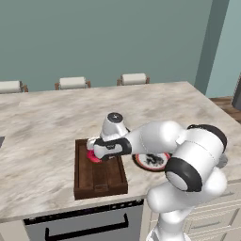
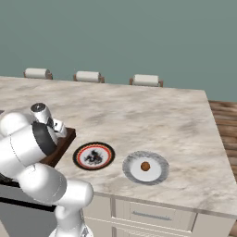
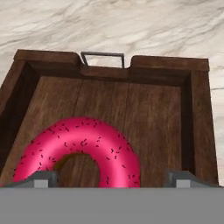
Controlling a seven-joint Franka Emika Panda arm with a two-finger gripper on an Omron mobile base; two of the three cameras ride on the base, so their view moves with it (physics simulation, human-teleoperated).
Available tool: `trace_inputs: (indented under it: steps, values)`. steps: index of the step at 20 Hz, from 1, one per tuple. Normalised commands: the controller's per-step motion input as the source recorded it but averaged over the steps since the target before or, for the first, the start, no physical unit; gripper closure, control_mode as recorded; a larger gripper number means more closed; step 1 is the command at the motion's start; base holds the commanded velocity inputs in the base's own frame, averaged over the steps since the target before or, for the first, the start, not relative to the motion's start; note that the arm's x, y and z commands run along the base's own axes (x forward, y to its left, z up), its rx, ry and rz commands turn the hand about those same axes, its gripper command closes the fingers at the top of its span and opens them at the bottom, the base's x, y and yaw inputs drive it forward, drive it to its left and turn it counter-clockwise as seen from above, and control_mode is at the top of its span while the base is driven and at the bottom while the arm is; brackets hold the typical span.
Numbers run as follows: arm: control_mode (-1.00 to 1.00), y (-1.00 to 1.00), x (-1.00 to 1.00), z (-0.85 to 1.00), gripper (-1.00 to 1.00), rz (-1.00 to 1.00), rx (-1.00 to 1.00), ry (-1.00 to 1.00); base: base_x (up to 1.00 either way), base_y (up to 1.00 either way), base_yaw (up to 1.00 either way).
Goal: Move the dessert items from the plates to the tray.
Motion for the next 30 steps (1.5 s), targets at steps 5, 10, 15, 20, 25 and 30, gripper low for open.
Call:
trace_inputs:
  steps: [5,10,15,20,25,30]
  values:
    - [-1.00,-0.25,-0.02,0.68,-1.00,0.00,0.03,0.00,0.00,0.00,0.00]
    - [-1.00,-0.60,-0.05,0.37,-1.00,0.00,0.00,0.00,0.00,0.00,0.00]
    - [-1.00,-0.65,0.00,0.15,-1.00,0.00,0.00,0.01,0.00,0.00,0.00]
    - [-1.00,-0.70,0.00,0.00,-1.00,0.02,-0.04,0.02,0.00,0.00,0.00]
    - [-1.00,-0.71,0.00,0.00,-1.00,0.01,-0.11,0.02,0.00,0.00,0.00]
    - [-1.00,-0.65,-0.01,0.00,-1.00,0.01,-0.07,0.01,0.00,0.00,0.00]
